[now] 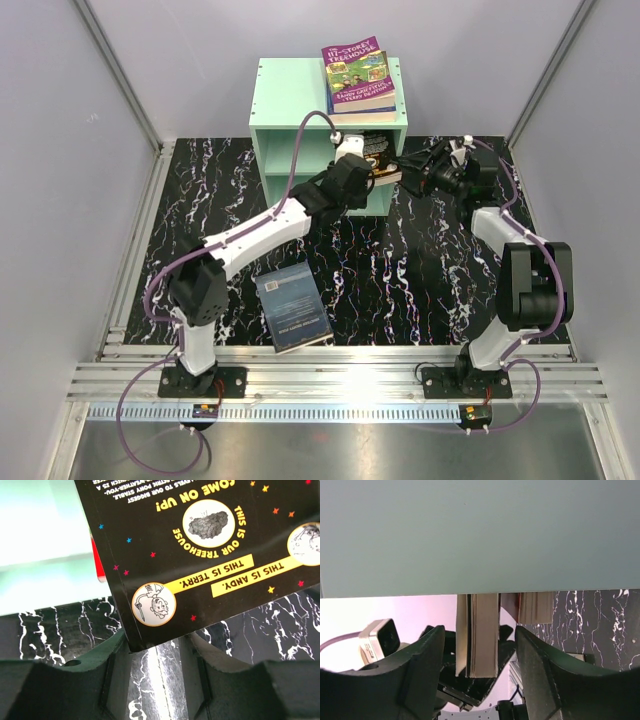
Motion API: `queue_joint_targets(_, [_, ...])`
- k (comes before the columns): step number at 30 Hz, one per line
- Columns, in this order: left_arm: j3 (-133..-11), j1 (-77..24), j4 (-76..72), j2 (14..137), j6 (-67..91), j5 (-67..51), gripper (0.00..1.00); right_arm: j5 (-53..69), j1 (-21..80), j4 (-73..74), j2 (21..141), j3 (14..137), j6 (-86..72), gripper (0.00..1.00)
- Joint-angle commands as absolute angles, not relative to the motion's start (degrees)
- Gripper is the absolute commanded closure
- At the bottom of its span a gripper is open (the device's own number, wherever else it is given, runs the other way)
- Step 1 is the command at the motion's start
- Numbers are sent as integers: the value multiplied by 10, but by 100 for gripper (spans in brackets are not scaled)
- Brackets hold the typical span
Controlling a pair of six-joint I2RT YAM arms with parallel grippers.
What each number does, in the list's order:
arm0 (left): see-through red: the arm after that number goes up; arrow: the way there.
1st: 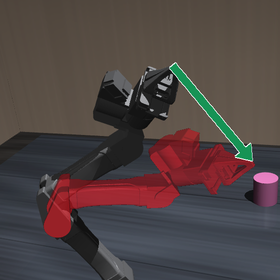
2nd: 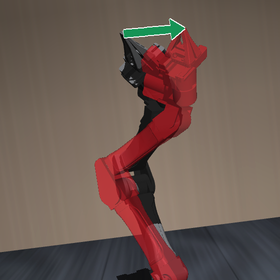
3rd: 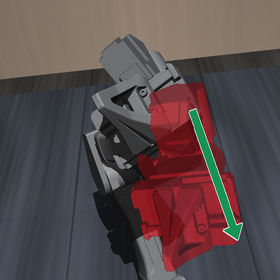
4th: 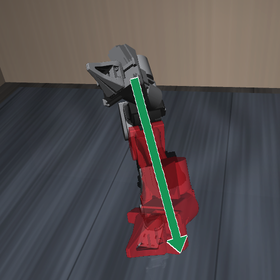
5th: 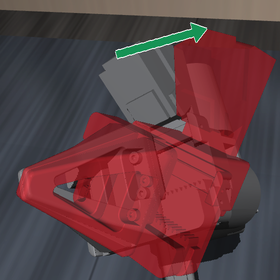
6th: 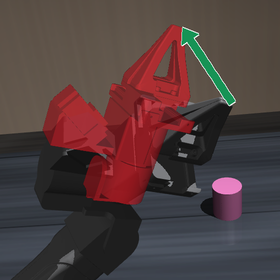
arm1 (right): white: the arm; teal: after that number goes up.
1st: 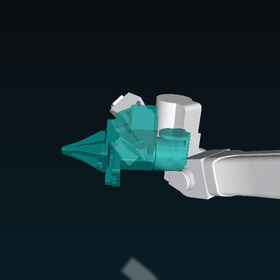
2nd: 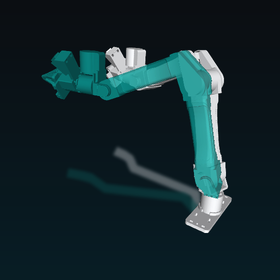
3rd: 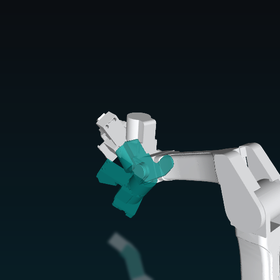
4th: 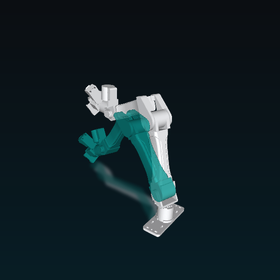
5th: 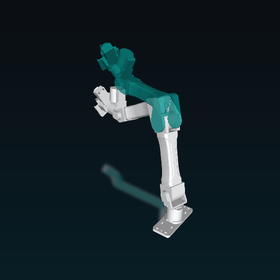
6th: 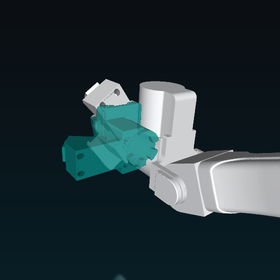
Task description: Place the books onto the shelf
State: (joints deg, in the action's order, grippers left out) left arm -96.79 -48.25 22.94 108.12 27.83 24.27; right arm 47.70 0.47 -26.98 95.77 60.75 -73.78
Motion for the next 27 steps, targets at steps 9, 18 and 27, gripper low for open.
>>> queue_joint_targets(9, [-1076,-458,220,1133,260,219,58,498,7,-312,945,562,-730,34])
queue_joint_targets(18, [-1080,-426,222,1143,246,168,58,501,5,-362,935,487,-740,34])
queue_joint_targets(27, [-1096,-405,247,1155,236,143,57,511,6,-420,922,398,-744,35])
